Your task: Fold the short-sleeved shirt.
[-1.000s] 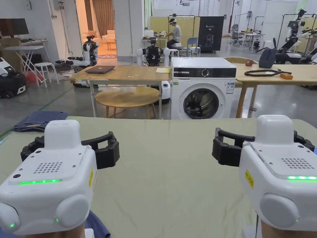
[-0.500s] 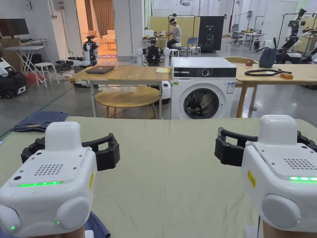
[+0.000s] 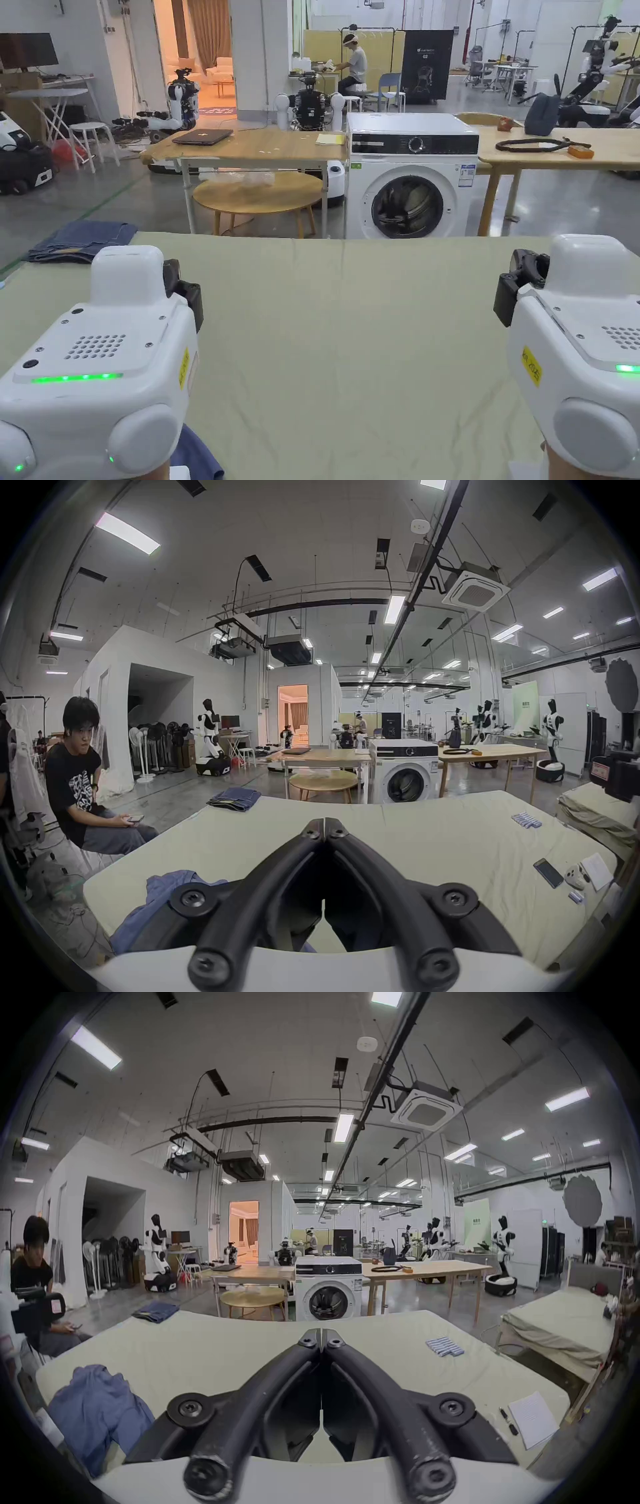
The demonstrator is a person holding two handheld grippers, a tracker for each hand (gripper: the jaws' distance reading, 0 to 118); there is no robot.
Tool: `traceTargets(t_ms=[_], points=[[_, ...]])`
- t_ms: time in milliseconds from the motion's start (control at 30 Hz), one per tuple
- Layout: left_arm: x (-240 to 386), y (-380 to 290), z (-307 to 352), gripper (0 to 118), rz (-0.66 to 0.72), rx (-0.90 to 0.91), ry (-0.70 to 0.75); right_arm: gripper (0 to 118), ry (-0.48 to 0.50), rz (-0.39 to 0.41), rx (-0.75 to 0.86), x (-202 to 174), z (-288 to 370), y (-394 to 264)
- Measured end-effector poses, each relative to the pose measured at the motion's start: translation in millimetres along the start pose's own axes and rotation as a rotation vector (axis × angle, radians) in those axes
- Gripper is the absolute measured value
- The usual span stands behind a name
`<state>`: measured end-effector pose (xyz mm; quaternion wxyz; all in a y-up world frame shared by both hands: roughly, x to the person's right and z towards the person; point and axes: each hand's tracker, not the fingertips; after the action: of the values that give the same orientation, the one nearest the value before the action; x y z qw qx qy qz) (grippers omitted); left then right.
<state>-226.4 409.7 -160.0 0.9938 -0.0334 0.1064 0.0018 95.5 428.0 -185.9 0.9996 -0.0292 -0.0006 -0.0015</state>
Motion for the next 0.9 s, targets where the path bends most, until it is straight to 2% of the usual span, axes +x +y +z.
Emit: traceTargets(t_ms=[33, 133, 233, 400, 500, 567, 633, 700, 800, 867, 900], points=[[-2.2, -0.3, 0.1, 0, -0.007, -0.002, 0.019, 0, 0.003, -0.003, -0.003, -3.1, -3.0, 0.8], [-31.3, 2.3, 10.4, 0, 0.017, 0.000, 0.052, 0, 0.092, -0.028, -0.006, -28.3, -14.0, 0.5], [-75.2, 2.4, 27.6, 0, 0.011, -0.001, 0.196, 0, 0.226, 0.008, 0.010, -83.3, -18.8, 1.5], [-169.1, 6.5, 80.8, 0, -0.008, -0.034, 0.466, 0, 0.559, 0.007, 0.012, -197.1, -11.2, 0.7], [-209.8, 2.7, 105.5, 0, 0.008, -0.082, 0.563, 0, 0.723, 0.002, -0.006, -251.3, -3.0, -0.3], [-225.6, -0.7, 118.6, 0, -0.003, -0.103, 0.607, 0, 0.791, 0.005, -0.023, -275.9, 1.7, -1.0], [-236.1, -5.0, 120.4, 0, -0.015, -0.141, 0.649, 0, 0.807, 0.012, -0.015, -290.4, 3.5, -3.0], [-248.8, -11.6, 116.3, 0, -0.003, -0.164, 0.636, 0, 0.842, 0.014, -0.033, -299.4, 2.6, -5.0], [-258.9, -16.3, 99.0, 0, 0.023, -0.236, 0.587, 0, 0.844, 0.027, -0.052, -303.3, 1.0, -11.2], [-279.7, -17.1, 63.9, 0, 0.120, -0.352, 0.463, 0, 0.858, 0.030, -0.079, -305.0, -3.0, -17.6], [-297.6, -19.5, 39.9, 0, 0.222, -0.422, 0.334, 0, 0.856, 0.040, -0.096, -307.1, -1.6, -21.9]])
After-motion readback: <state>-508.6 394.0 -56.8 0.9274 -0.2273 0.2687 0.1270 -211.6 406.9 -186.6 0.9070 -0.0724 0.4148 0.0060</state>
